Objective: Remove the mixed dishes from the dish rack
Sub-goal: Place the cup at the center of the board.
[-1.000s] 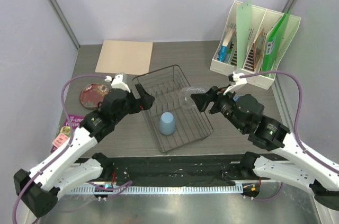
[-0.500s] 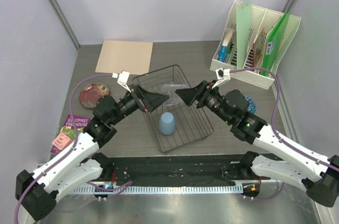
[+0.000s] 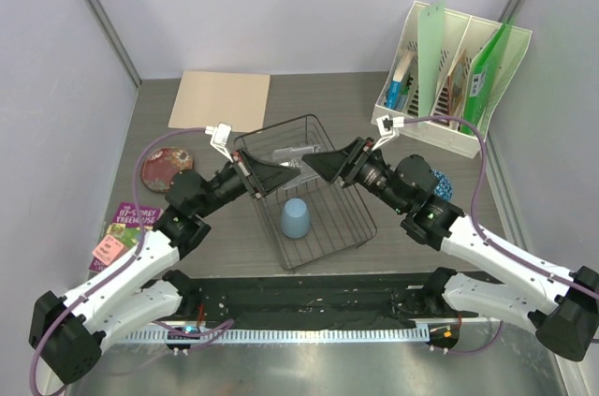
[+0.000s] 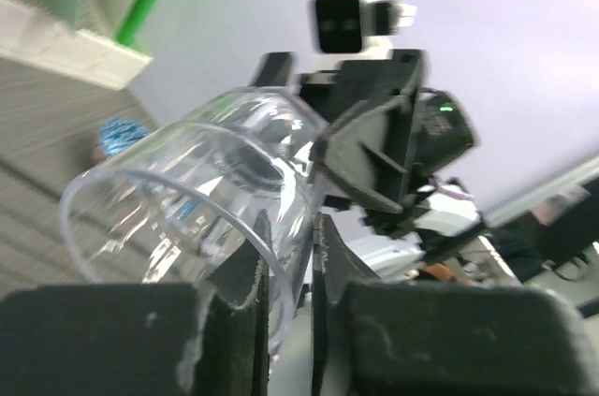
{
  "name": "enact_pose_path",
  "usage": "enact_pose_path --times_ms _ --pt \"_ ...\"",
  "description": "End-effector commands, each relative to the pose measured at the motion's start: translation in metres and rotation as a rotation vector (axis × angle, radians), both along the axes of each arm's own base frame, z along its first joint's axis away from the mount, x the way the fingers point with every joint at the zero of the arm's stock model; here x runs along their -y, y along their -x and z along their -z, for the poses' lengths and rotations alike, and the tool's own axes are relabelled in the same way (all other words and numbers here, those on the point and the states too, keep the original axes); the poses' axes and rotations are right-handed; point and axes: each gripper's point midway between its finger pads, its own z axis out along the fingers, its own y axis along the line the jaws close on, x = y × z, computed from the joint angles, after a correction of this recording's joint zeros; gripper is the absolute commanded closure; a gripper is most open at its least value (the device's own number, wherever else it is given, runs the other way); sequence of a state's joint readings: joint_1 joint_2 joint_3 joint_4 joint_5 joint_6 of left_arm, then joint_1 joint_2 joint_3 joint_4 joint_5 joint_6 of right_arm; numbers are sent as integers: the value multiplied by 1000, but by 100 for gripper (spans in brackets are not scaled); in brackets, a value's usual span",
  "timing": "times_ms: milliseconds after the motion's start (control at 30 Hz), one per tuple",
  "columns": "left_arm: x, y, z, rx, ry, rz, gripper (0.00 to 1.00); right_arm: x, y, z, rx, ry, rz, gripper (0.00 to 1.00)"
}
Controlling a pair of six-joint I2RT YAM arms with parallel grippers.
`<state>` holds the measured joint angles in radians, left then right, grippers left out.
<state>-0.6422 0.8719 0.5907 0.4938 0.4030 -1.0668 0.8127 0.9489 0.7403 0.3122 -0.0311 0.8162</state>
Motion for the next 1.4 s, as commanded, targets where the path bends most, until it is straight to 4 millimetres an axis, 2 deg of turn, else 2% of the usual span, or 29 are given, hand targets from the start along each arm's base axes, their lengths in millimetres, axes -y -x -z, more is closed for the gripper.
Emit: enact_pose_path --times_ms 0,33,67,133,167,200,233,267,300,333,367,400,433,500,567,600,633,667,700,733,767,800,833,867,967,1067,1133,1267,1367 --pt "-2 1 -7 56 -23 -14 99 5 2 -22 81 -19 16 99" --pt "-3 1 -9 60 -26 -18 100 7 1 -21 77 -12 24 98" --pt "-4 1 -10 63 -31 -25 100 12 -4 -22 74 -9 66 51" --pt "-8 -3 -11 59 -71 -61 100 20 -11 -6 20 56 123 9" --pt "-11 -6 -18 61 -85 -86 100 32 -20 -9 8 70 201 1" --pt "-16 -13 -5 36 -161 -132 100 39 -23 11 -36 152 235 0" --pt "-20 -18 -1 19 -205 -167 100 47 -27 8 -45 171 285 0" --pt "-25 -23 0 17 -248 -204 100 56 -29 18 -69 217 324 0" --pt "-32 -28 -12 52 -284 -249 100 76 -34 27 -94 269 420 0" --pt "-50 -41 9 -20 -387 -356 100 86 -35 29 -101 286 459 0" --pt "-58 -49 14 -41 -437 -408 100 95 -35 30 -102 299 497 0" --pt "-74 -60 3 -46 -469 -505 100 113 -34 31 -107 315 567 0" --pt "-97 -71 20 -91 -585 -616 100 120 -33 33 -108 324 590 0" --pt "-122 -90 16 -124 -699 -756 100 131 -29 31 -96 324 615 0" --pt "-161 -102 7 -170 -830 -929 100 133 -27 36 -93 339 616 0" --pt "-173 -119 21 -229 -923 -989 100 135 -26 36 -93 339 616 0" --pt "-188 -125 22 -252 -983 -1039 100 134 -25 41 -97 351 612 1" --pt "-198 -132 13 -274 -1014 -1073 100 135 -25 42 -100 354 610 0" --pt "-214 -149 27 -338 -1069 -1102 100 133 -24 46 -106 363 602 0" --pt "-219 -158 32 -369 -1089 -1096 100 130 -24 52 -113 379 585 0" --pt "-222 -165 30 -392 -1079 -1072 100 129 -23 54 -116 386 575 0" --pt "-241 -173 34 -444 -1082 -1106 100 127 -23 57 -122 396 567 0" --pt "-247 -185 55 -505 -1120 -1090 100 126 -23 61 -129 408 558 0" --pt "-254 -192 58 -532 -1119 -1091 100 123 -21 66 -135 419 542 0" --pt "-289 -209 102 -697 -1174 -1088 100 120 -20 75 -149 442 518 0" --pt "-304 -215 138 -810 -1188 -1063 100 120 -19 82 -152 454 513 0" --pt "-309 -223 148 -804 -1190 -1085 100 121 -18 87 -158 462 513 0" --pt "-317 -226 182 -864 -1259 -1071 100 118 -20 93 -162 469 509 0" --pt "-319 -226 199 -899 -1292 -1049 100 115 -21 98 -166 482 500 0"
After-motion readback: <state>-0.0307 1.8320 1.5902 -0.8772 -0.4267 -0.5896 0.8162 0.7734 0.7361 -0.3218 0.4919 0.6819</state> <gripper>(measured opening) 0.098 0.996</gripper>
